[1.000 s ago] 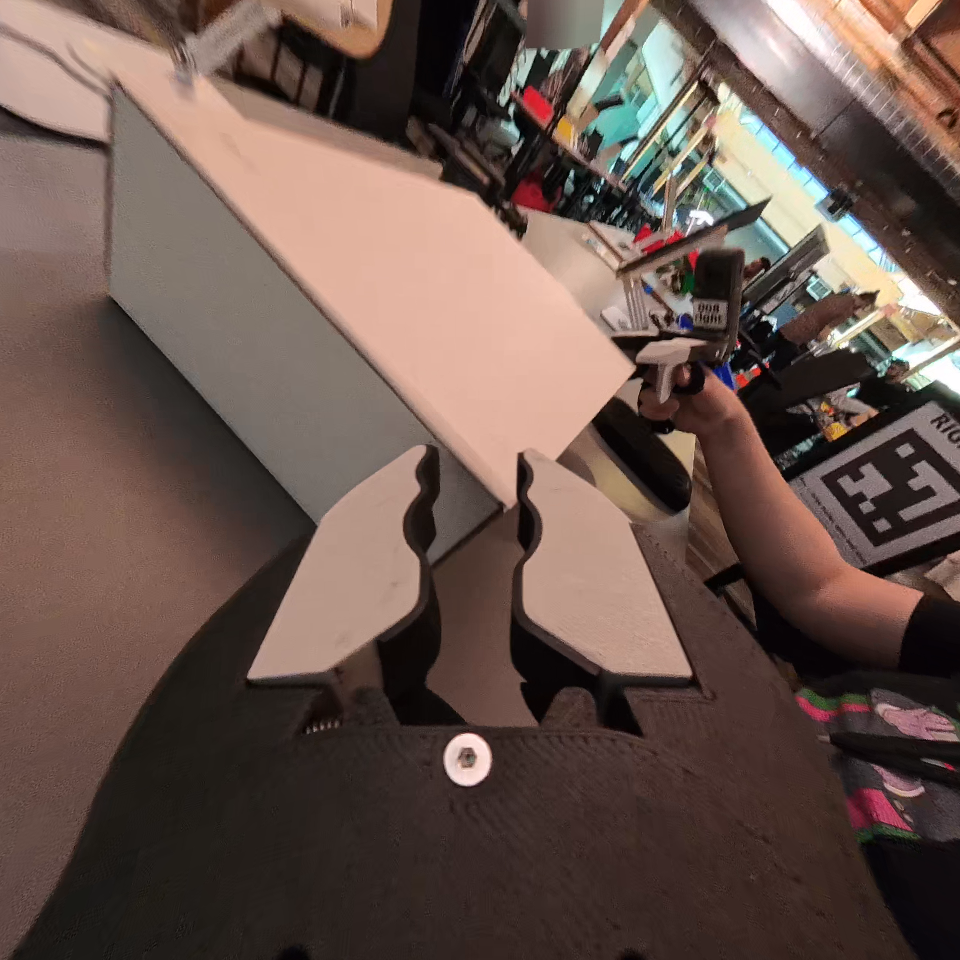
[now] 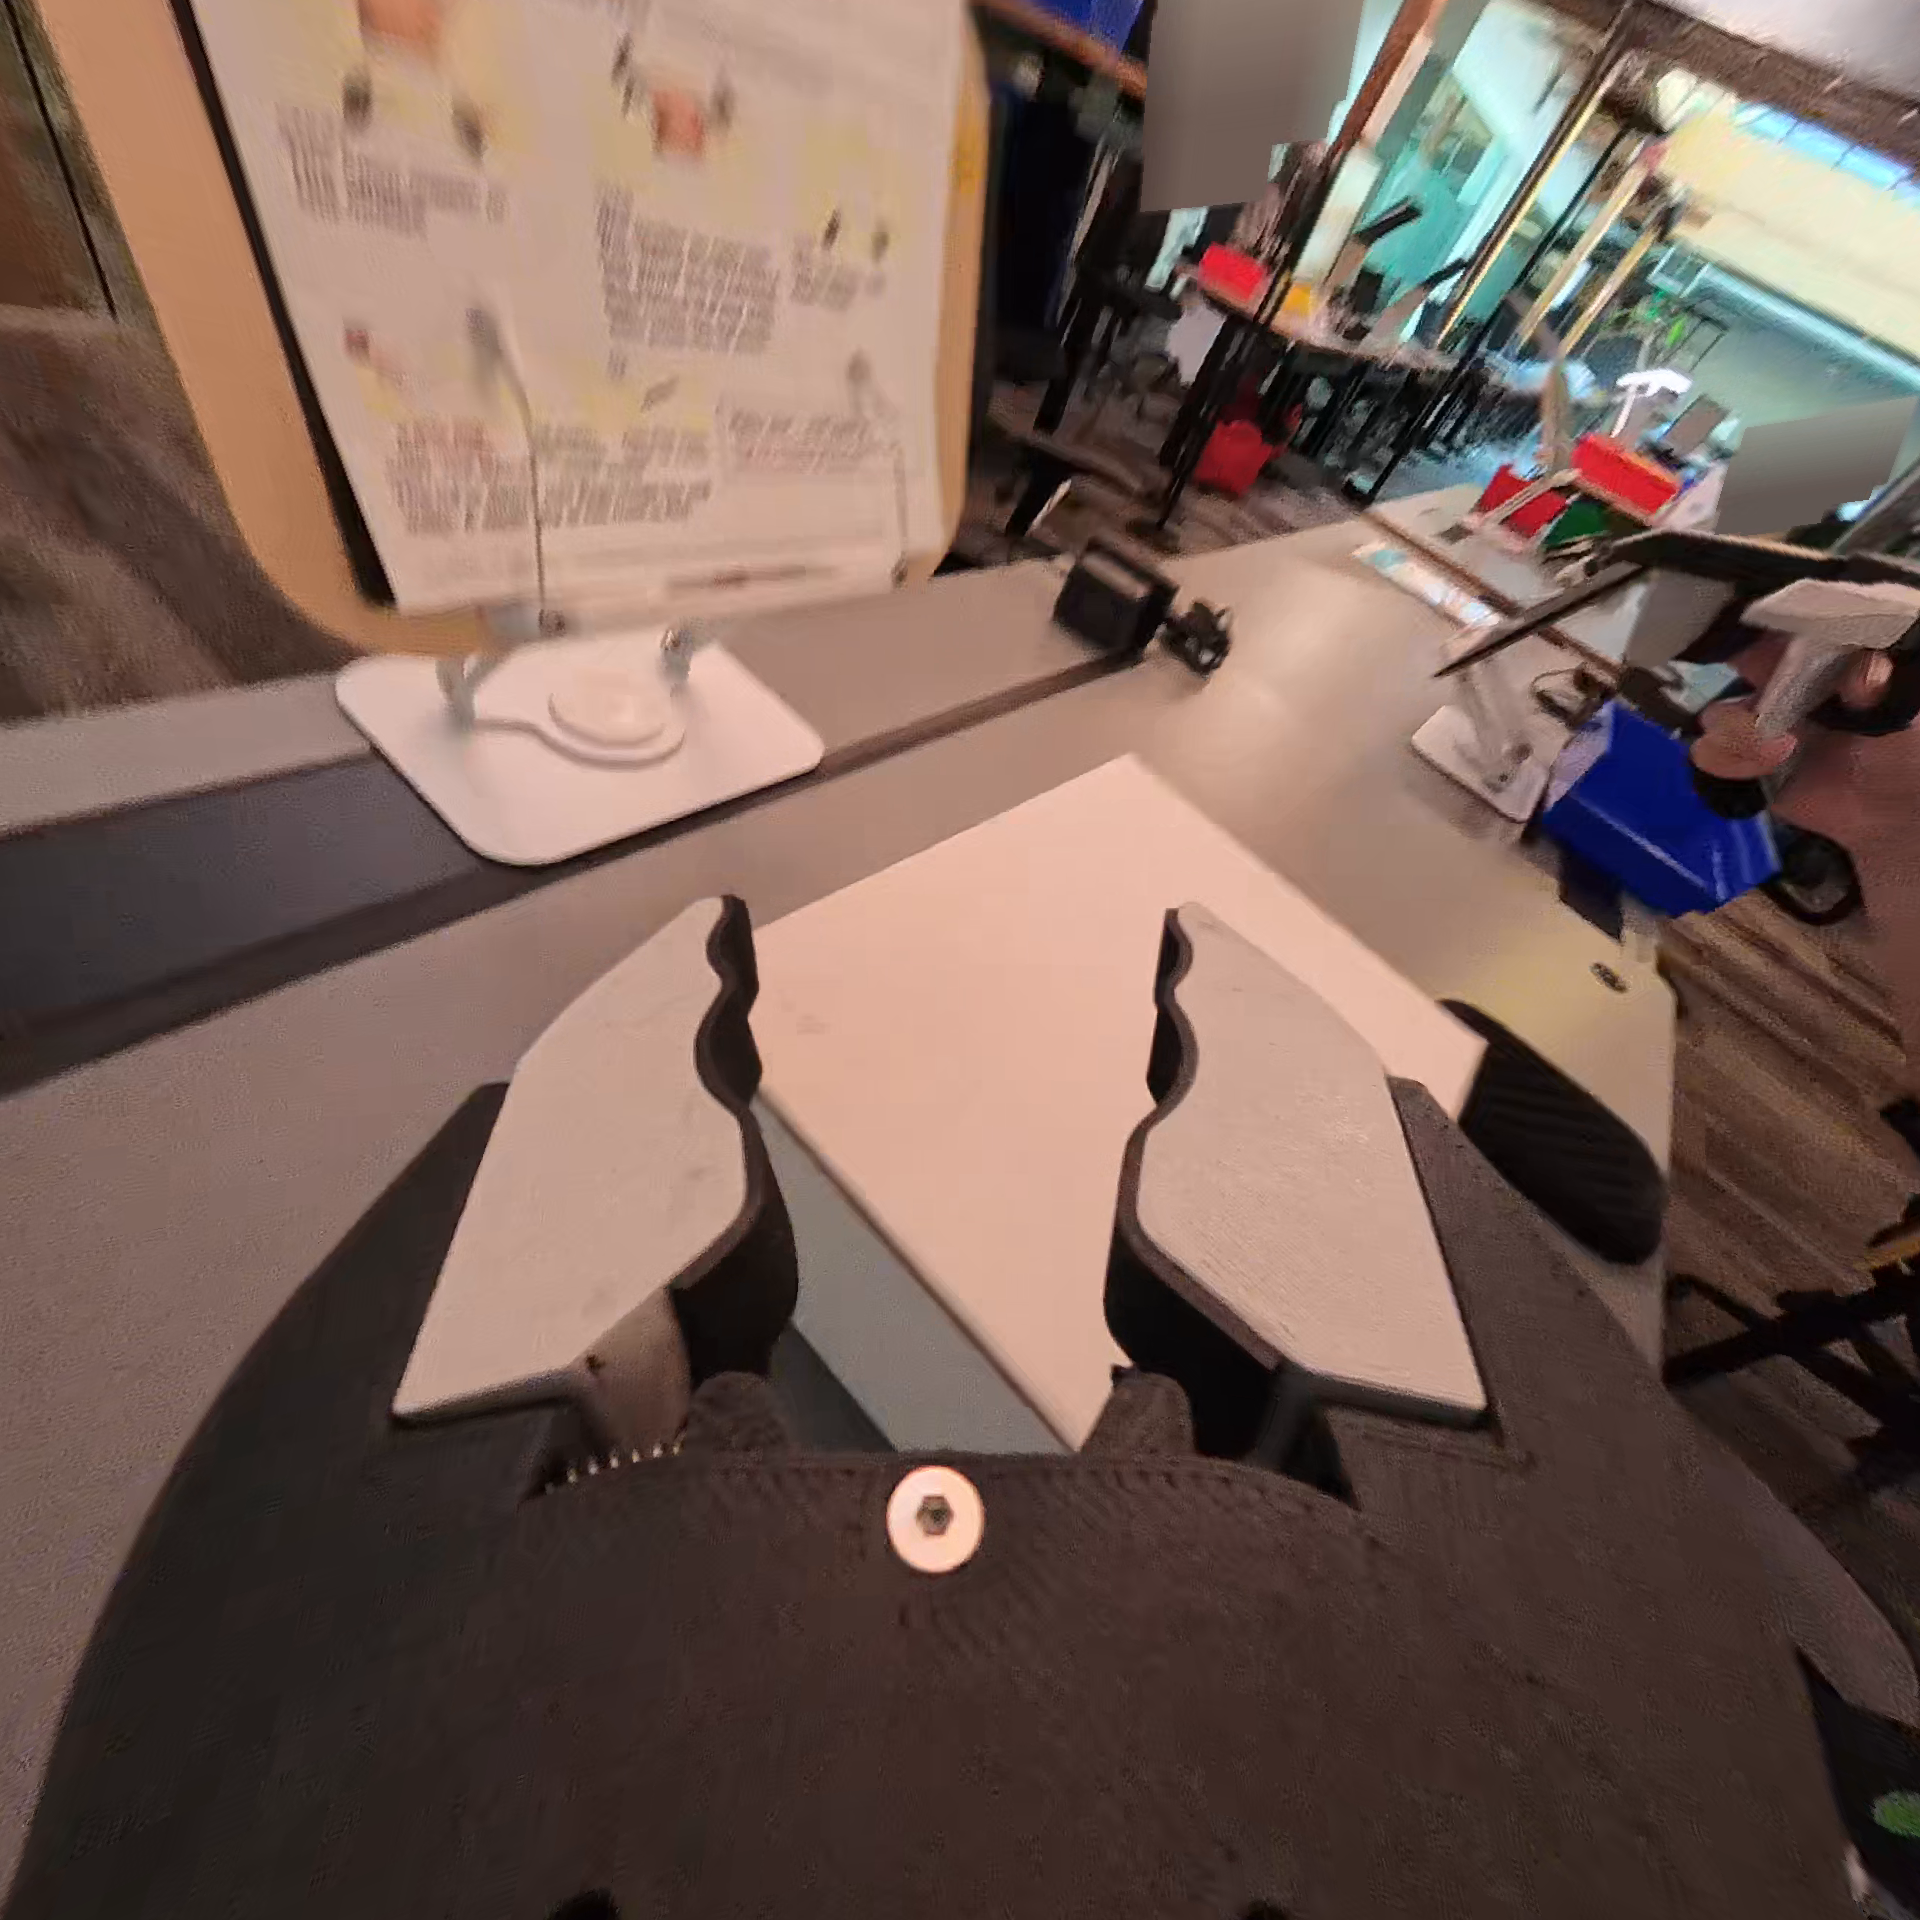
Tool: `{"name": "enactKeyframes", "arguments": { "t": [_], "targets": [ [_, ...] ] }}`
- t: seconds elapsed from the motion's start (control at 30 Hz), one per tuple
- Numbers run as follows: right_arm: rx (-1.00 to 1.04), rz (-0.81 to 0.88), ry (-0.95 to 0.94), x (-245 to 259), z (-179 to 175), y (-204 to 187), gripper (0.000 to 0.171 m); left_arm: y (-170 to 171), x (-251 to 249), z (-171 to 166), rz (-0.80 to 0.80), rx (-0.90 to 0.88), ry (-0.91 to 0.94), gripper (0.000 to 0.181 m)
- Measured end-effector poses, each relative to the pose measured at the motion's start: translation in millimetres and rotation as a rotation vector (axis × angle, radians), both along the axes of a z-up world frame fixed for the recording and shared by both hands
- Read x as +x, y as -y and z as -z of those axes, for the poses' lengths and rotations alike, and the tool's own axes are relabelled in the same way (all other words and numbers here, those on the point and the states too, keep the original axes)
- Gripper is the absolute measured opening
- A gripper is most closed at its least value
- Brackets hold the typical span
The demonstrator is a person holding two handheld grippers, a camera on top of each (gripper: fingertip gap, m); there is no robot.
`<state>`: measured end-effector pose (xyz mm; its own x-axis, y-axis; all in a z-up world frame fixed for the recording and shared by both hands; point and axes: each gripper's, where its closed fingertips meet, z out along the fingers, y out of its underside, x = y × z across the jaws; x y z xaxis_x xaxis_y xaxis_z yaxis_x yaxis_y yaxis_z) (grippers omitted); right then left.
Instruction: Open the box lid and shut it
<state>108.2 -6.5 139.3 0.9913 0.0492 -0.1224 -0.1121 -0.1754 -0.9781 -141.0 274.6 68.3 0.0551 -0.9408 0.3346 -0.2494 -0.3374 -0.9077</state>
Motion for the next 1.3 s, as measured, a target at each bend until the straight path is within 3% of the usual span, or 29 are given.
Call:
{"name": "enactKeyframes", "arguments": {
  "t": [0.17, 0.3, 0.53, 0.7, 1.0, 1.3],
  "targets": [
    [-0.213, -0.049, -0.291, 21.5, 133.8, -101.0, 0.073, -44.9, 42.9, 64.1, -0.025, -0.213, -0.081, 0.070],
    [-0.303, -0.098, -0.526, 21.5, 184.7, -138.6, 0.069, -49.5, 52.8, 101.9, 0.023, -0.341, -0.186, 0.071],
    [-0.444, -0.099, -0.548, 13.7, 200.0, -149.8, 0.058, -53.1, 46.4, 137.3, 0.016, -0.399, -0.299, 0.062],
    [-0.511, -0.120, -0.545, 8.2, 204.2, -150.4, 0.052, -44.6, 54.3, 139.1, 0.064, -0.444, -0.288, 0.053],
    [-0.482, -0.082, -0.518, 7.4, 204.2, -154.7, 0.052, -46.8, 54.9, 135.2, 0.042, -0.434, -0.278, 0.053],
    [-0.459, -0.222, -0.543, -47.1, 206.2, -78.2, 0.054, 23.3, -24.2, 118.1, 0.128, -0.401, -0.186, 0.051]
  ]
}}
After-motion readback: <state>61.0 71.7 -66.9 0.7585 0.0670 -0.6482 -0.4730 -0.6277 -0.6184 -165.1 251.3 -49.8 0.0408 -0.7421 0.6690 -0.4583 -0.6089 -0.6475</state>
